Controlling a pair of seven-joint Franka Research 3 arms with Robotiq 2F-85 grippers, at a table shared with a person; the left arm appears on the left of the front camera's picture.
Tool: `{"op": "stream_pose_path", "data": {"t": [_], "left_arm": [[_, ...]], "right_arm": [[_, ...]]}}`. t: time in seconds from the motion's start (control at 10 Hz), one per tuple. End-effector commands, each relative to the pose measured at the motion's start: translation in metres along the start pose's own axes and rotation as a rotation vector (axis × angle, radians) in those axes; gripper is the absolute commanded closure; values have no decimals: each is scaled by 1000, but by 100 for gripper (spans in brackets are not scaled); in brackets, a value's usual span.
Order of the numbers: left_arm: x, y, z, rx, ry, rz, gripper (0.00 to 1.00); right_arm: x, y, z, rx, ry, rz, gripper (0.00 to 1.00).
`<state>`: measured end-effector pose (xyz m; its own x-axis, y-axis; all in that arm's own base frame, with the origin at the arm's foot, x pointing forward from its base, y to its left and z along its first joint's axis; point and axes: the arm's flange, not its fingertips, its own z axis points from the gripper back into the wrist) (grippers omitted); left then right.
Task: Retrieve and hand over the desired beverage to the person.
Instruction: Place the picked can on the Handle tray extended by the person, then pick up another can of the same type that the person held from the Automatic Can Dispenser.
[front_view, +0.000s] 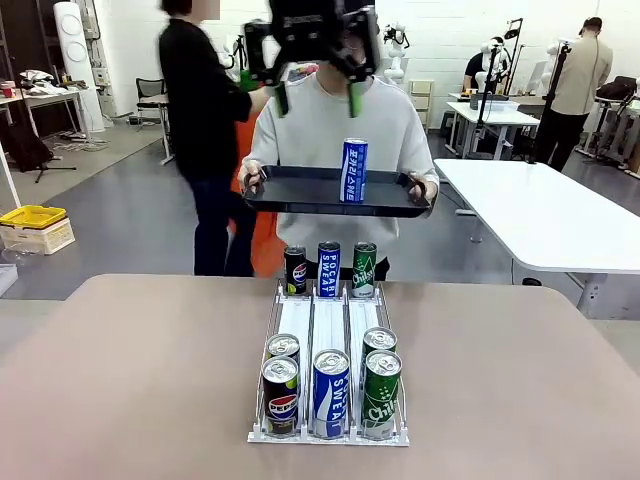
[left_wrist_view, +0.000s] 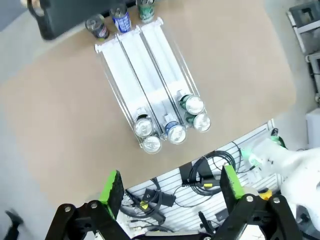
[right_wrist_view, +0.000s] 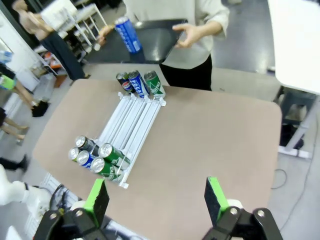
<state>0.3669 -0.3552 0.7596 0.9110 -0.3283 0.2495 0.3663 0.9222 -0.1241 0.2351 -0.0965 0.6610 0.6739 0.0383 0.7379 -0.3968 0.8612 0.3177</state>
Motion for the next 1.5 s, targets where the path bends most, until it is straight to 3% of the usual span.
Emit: {"op": "stream_pose_path", "data": {"t": [0.0,0.2,0.5,0.7,0.8,1.4], "left_arm": [[-107,86,-82,-60,-39,-84,0],[-107,113,-102,-99,8,-80,0],[-108,118,-107,-108,29,-68,0],[-105,118,-109,-89,68,13,0],[-112,125,-119,-87,54,-60,0],[-112,125,-119,-87,54,-60,0]], "right_arm": [[1,0,-2,34,-4,7,0],[1,0,-2,34,-4,7,0],[1,0,-2,34,-4,7,0],[1,0,-2,34,-4,7,0],[1,0,-2,34,-4,7,0],[1,0,-2,34,-4,7,0]]}}
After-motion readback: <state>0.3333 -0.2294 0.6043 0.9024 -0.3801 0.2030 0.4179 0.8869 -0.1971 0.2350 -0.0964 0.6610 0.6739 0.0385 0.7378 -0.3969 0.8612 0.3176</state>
